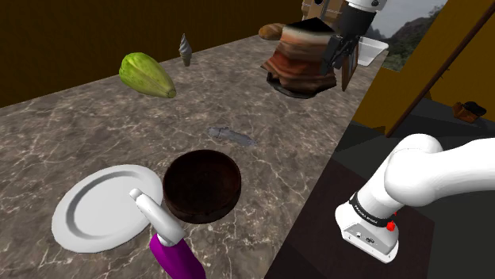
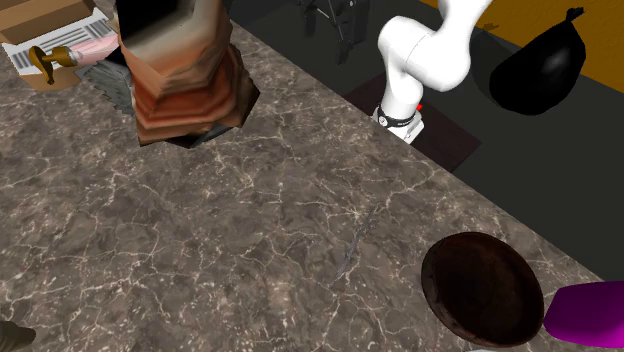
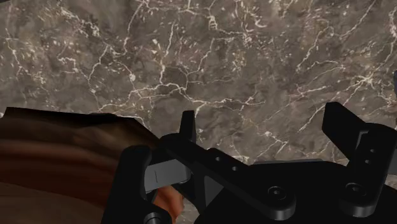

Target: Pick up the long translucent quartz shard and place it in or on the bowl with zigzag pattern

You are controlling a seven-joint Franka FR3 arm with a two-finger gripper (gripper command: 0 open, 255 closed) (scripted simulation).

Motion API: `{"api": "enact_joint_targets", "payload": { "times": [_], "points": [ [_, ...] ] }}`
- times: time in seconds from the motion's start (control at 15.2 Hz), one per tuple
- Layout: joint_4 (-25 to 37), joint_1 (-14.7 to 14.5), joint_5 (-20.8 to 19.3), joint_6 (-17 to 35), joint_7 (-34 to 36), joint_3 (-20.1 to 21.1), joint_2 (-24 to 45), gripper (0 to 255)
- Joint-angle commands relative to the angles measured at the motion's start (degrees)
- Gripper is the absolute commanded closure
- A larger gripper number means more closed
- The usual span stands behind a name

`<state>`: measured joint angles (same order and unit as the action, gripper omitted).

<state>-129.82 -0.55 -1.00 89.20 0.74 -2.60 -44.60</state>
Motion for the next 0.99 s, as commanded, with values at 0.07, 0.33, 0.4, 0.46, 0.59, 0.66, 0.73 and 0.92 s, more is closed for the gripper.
{"api": "enact_joint_targets", "payload": {
  "times": [0.07, 0.33, 0.4, 0.46, 0.59, 0.66, 0.73, 0.92],
  "points": [
    [-0.2, -0.6, 0.7, 1.0, 0.1, 0.5, 1.1, 0],
    [-0.7, -2.9, 3.4, 5.2, 0.6, 2.4, 6.1, 0],
    [-0.7, -3.5, 4.1, 6.2, 0.6, 2.8, 7.4, 0],
    [-0.7, -4.1, 4.8, 7.2, 0.7, 3.3, 8.8, 0],
    [-0.4, -5.2, 6.1, 9.1, 0.7, 4.3, 11.5, 0],
    [-0.2, -5.8, 6.7, 10.1, 0.8, 4.8, 13.0, 0],
    [0.1, -6.3, 7.3, 11.0, 0.8, 5.2, 14.4, 0],
    [1.2, -8.0, 9.1, 13.6, 0.7, 6.7, 18.9, 0]
  ]
}}
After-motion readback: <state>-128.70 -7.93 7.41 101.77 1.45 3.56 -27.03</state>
